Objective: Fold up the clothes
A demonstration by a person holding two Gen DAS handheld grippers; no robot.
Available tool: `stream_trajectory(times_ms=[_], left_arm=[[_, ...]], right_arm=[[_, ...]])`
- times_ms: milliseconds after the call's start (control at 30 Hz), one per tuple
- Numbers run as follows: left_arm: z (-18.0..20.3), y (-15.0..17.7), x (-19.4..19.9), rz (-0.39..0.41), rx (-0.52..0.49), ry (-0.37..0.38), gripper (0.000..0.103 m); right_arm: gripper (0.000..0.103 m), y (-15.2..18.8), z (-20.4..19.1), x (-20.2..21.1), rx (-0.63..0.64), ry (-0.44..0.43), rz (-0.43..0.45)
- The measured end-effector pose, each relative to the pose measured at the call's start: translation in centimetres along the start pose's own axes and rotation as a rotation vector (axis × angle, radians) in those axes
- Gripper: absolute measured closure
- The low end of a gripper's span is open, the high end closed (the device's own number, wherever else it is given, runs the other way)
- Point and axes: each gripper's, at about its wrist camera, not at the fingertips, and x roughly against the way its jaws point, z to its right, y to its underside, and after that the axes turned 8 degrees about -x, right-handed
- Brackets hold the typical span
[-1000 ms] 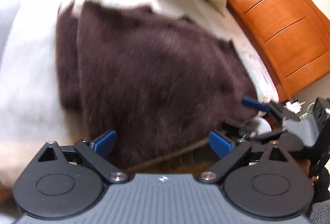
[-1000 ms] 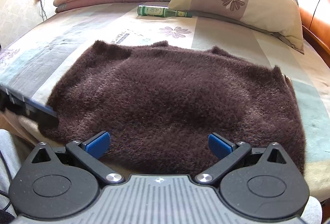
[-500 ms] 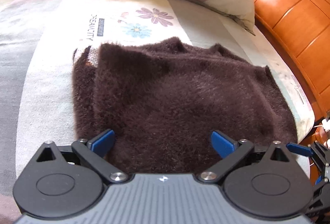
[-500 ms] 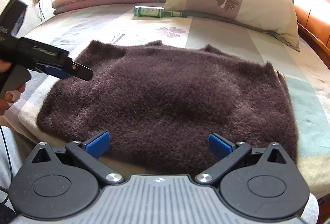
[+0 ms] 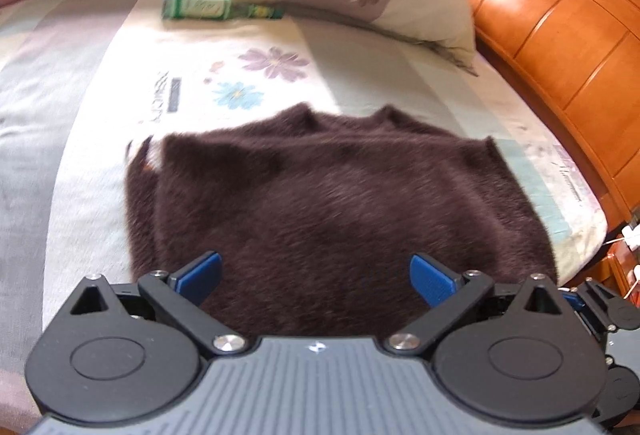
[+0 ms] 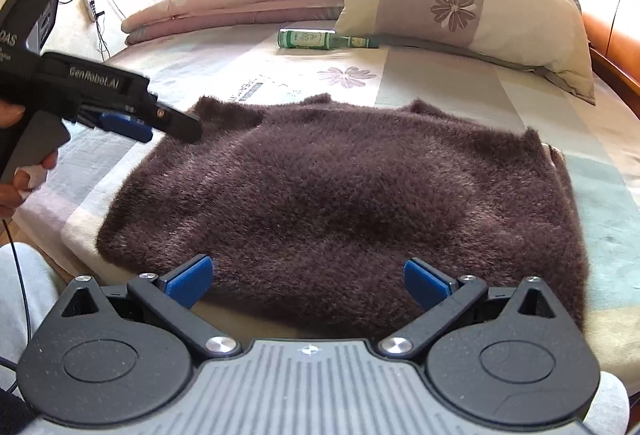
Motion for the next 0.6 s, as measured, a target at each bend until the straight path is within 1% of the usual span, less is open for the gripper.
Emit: stream_trajectory(times_ms=[200,300,433,600], left_arm=[[1.7,-1.8,0.9,0.034,-0.068,0.036,0.003],[1.0,-2.6,1.3,0.043,-0.072,0.044,0.003],[-2.1,-2.5,1.4,0.054,-0.002,0.085,0.003],[-7.7,-1.1,-0.4,0.033,0.203,0.143,0.003]], right_arm=[[0.000,-0.2,0.9,0.6,-0.020,0.026,0.003],[0.000,-0.3,1.1,0.6,-0.042,0.033,0.013],[0.000,-0.4,0.5,0.2,-0.023,0.018,-0.002],[0.000,-0.7,0.1,-0.4,0.003,0.024,-0.021]])
